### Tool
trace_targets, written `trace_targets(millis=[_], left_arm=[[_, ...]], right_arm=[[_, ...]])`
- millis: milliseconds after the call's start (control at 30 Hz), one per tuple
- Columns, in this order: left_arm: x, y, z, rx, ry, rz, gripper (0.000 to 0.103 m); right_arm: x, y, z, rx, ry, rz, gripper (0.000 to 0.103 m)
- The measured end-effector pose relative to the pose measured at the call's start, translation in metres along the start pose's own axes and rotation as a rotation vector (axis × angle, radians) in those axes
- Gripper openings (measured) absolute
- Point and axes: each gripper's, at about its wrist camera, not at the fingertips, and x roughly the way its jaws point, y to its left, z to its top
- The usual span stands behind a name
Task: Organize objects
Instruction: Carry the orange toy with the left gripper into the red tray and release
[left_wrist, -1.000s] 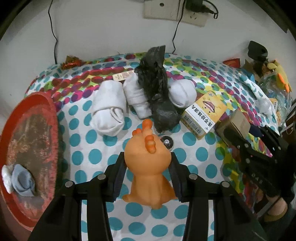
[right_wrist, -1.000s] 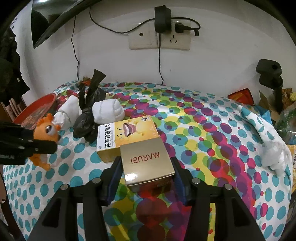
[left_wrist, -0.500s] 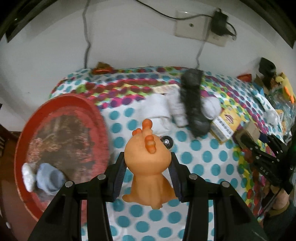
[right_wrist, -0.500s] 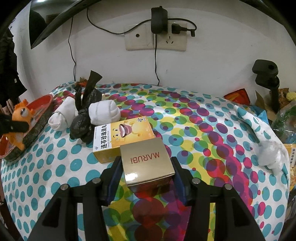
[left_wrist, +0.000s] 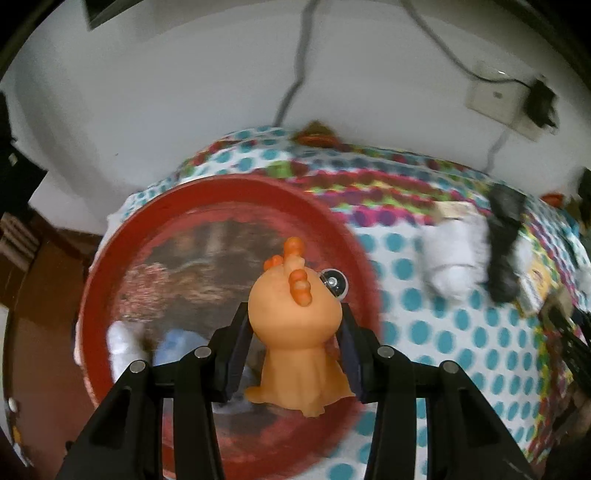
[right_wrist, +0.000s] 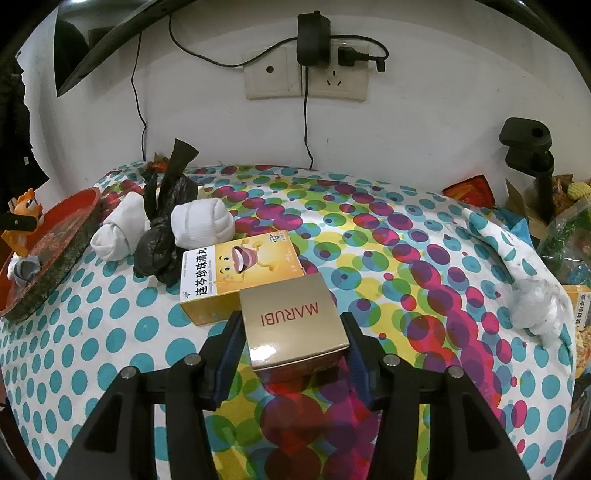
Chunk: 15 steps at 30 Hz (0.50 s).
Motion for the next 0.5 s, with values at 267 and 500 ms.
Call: trace_targets(millis=[267, 500], left_arm=[[0.031, 0.075, 0.010, -0.099, 0.037, 0.096, 0.042], [0.055, 0.127, 0.013, -0.177, 0.074, 0.136, 0.042]], right_arm=[[0.001, -0.001, 0.000, 0.010, 0.003, -0.012, 0.052], [0.004, -0.002, 0.001, 0.012, 0.015, -0.021, 0.052]])
